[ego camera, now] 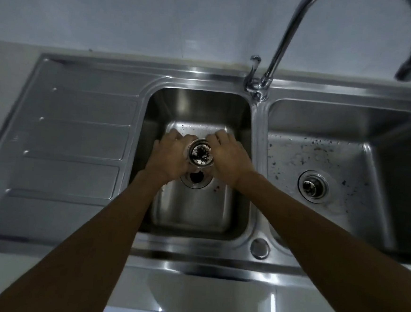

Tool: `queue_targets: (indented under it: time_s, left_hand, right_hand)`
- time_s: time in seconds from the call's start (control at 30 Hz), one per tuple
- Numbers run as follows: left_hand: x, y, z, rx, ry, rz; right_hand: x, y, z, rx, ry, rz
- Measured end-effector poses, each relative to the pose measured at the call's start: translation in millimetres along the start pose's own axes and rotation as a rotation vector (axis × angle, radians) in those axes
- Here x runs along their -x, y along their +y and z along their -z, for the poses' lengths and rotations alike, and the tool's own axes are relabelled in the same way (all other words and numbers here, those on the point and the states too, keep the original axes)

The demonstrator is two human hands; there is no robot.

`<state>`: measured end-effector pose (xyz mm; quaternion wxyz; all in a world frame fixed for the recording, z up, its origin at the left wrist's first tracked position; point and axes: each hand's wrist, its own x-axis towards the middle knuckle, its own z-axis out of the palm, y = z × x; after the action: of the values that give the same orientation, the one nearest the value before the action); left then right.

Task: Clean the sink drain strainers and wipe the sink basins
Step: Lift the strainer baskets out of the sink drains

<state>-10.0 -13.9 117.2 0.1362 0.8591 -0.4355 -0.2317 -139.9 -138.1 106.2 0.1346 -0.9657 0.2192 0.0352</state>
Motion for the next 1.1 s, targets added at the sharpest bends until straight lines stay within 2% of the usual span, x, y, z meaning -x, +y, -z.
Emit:
queue_targets:
  time_s: [0.2,0.3,0.43,0.6,0.83,1.1]
  left_hand:
    - [19,84,23,-0.067,0.116,-0.144]
    - [23,139,12,-0.055,0.100,-0.215]
    - [23,211,-33,-0.182,0.056,-0.291]
    - [21,266,-115,-0.170,-0.082,-0.277]
    - [0,268,-208,-0.286,-0.191,-0.188]
    - [-8,243,-239,-0.361,-0.275,-0.099]
  right_hand:
    - [55,49,66,0.014,0.141,0.036]
    - [92,90,85,0.034,0.165,-0.006]
    - [148,151,91,0.040,0.092,-0.089]
    - [203,212,65,0.057,-0.079,-0.197]
    - [209,247,-2,0.026,-0.284,-0.284]
    - [191,253,-50,0.086,-0.315,-0.202]
